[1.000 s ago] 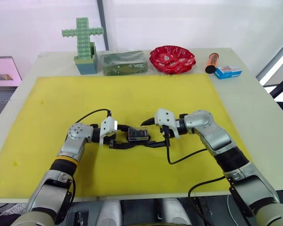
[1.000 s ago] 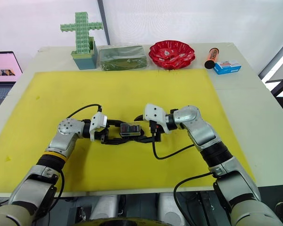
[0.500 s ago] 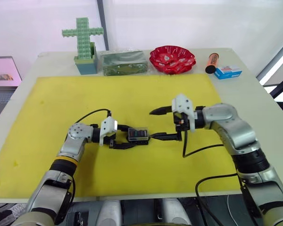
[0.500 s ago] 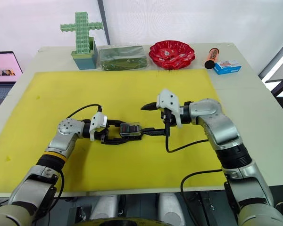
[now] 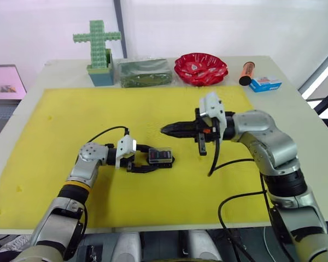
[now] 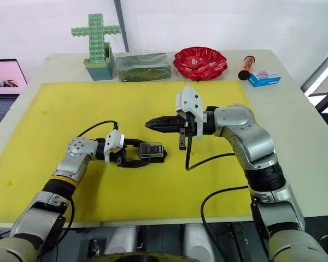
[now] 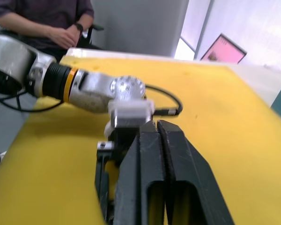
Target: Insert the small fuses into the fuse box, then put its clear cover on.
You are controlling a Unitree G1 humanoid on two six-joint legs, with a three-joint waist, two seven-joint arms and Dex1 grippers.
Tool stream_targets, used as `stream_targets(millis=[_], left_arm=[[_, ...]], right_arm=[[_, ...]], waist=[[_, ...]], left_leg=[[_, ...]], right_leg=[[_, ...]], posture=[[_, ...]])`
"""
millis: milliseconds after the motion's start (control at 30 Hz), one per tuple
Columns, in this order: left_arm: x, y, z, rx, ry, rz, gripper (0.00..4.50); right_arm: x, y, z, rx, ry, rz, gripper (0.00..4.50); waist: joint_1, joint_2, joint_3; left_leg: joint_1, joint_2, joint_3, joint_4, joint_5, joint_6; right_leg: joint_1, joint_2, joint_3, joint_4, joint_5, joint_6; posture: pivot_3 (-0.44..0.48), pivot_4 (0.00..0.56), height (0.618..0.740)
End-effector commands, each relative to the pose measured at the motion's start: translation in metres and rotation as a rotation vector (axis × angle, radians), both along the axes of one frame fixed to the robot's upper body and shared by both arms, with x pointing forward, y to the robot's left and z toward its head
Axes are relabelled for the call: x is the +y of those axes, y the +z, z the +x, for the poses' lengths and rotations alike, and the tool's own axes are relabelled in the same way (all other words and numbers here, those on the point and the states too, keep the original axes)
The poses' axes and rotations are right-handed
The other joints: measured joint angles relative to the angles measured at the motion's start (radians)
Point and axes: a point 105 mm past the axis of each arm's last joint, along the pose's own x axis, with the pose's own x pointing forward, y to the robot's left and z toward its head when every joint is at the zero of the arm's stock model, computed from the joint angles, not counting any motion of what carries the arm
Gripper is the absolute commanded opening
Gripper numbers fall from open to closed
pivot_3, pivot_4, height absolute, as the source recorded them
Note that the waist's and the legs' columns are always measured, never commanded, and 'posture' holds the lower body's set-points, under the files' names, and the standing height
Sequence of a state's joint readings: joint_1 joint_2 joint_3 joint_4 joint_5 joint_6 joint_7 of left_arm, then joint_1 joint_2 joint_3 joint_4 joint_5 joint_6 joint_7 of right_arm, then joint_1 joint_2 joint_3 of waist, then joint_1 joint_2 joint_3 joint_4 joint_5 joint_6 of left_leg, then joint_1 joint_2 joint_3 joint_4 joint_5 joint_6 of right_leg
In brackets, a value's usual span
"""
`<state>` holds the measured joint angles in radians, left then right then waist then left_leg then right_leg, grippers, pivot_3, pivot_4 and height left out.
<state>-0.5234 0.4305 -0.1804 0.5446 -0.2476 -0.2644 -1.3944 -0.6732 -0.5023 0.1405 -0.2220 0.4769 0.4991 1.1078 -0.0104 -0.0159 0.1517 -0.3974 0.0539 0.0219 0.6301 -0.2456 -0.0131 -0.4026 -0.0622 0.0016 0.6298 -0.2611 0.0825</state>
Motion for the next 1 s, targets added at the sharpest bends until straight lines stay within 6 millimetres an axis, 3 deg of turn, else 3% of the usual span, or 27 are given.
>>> stream_targets(millis=[33,100,167,267,333,433,700,933,1000], left_arm=[[0.002,0.001,-0.001,-0.007,-0.009,0.019,2.78],[0.002,0.001,-0.001,-0.006,-0.009,0.019,2.78],[0.000,0.000,-0.001,-0.004,-0.010,0.017,2.78],[-0.002,0.000,-0.002,-0.002,-0.021,0.018,2.78],[-0.003,0.000,-0.002,-0.005,-0.025,0.019,2.78],[-0.001,0.002,-0.001,-0.007,-0.015,0.018,2.78],[0.003,-0.003,-0.006,0.002,-0.006,0.022,2.78],[0.003,-0.002,-0.005,-0.002,0.003,0.022,2.78],[0.005,-0.002,-0.004,-0.006,0.009,0.024,2.78]], right_arm=[[0.005,0.000,0.000,-0.012,0.003,0.010,0.03],[0.013,-0.031,0.007,0.039,-0.025,-0.049,0.03],[0.017,-0.076,0.011,0.161,-0.037,-0.113,0.03],[0.005,-0.142,0.020,0.299,-0.086,-0.252,0.03],[-0.001,-0.154,0.025,0.357,-0.108,-0.253,0.03],[-0.003,-0.149,0.028,0.341,-0.095,-0.242,0.03],[0.010,-0.107,0.019,0.309,-0.036,-0.122,0.03],[-0.005,-0.032,0.002,0.215,-0.034,0.005,0.03],[-0.013,-0.019,0.000,0.178,-0.059,0.006,0.03]], waist=[[0.000,0.000,0.000],[-0.001,-0.001,0.000],[-0.001,-0.002,-0.001],[-0.001,0.000,0.000],[-0.003,-0.001,-0.002],[-0.003,-0.003,-0.003],[-0.002,-0.003,-0.004],[0.000,-0.002,-0.003],[0.000,-0.003,-0.003]], left_leg=[[0.000,0.000,0.000,0.000,0.000,0.000],[0.000,0.000,0.000,0.000,0.000,0.000],[0.001,0.000,0.000,0.000,0.000,0.000],[0.000,0.000,0.000,0.000,0.000,0.000],[0.002,-0.001,0.001,0.000,0.000,0.000],[0.008,0.000,0.000,-0.001,0.000,0.000],[0.007,0.000,0.000,-0.001,0.000,0.000],[0.004,0.000,0.000,-0.001,0.000,0.000],[0.004,0.000,0.000,-0.001,0.000,0.000]], right_leg=[[0.000,0.000,0.000,0.000,0.000,0.000],[0.000,0.000,0.000,0.000,0.000,0.000],[0.000,0.000,0.000,0.000,0.000,0.000],[0.001,0.000,0.000,0.000,0.000,0.000],[0.002,0.000,0.001,0.000,0.000,0.000],[0.008,0.000,0.000,-0.001,-0.002,-0.003],[0.007,0.000,0.000,0.000,-0.001,0.000],[0.004,0.000,0.000,0.000,-0.001,0.001],[0.004,0.000,0.000,0.000,-0.001,0.000]], posture=[[0.000,0.150,0.740],[0.000,0.150,0.740],[0.000,0.150,0.740],[0.000,0.150,0.740],[0.000,0.150,0.740],[0.000,0.150,0.740],[0.000,0.150,0.740],[0.000,0.150,0.740],[0.000,0.150,0.740]])
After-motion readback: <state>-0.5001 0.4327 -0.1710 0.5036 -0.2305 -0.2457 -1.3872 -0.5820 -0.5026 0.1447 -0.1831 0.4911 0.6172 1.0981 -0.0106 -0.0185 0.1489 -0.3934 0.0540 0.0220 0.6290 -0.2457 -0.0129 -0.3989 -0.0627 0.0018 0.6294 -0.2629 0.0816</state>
